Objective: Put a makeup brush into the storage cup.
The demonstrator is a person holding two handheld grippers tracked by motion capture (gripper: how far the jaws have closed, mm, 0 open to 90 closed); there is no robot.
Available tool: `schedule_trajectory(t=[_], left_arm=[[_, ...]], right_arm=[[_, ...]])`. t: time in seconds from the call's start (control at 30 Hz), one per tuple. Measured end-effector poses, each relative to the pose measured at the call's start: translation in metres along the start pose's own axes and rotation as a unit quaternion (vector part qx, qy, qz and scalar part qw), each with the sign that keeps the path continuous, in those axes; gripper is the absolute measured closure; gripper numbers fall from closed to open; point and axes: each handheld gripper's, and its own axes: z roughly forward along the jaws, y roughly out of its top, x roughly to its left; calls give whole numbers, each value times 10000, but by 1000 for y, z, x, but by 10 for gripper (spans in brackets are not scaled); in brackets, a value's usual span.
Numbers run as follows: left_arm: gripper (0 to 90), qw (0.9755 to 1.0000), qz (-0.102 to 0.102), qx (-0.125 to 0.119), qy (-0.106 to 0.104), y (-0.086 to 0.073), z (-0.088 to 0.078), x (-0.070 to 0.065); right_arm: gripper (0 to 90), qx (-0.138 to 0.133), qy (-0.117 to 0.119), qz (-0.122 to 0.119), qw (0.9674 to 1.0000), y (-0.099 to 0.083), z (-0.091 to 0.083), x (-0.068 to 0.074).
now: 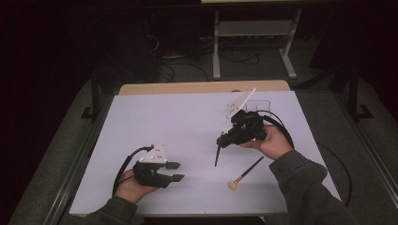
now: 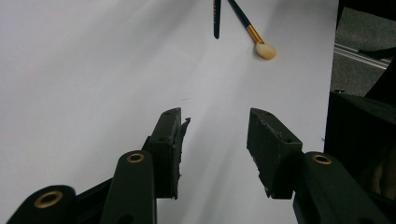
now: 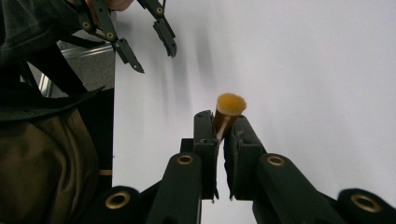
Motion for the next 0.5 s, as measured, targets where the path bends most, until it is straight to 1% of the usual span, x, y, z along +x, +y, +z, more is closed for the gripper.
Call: schedule_trajectory(t=[0.2,0.23,0.37,0.4,0.5], left_arm=[[530,10000,-38,-38,16,-3,-1,1],[527,10000,-15,3,19,-3,-2,2],[511,10000,-43,36,21,-7,-1,2],[509,10000,-41,27,20,-8,-2,3],[499,10000,-67,2,44,-10,-2,3]], right_arm=[[828,-7,-63,81,9999,-4,-5,-6],[828,-17,-70,99,9999,-4,-6,-7],[828,-25,-100,172,9998,-6,-9,-11],[829,-39,-120,155,9998,-7,-10,-12],[829,-33,-150,214,9997,-8,-12,-14]])
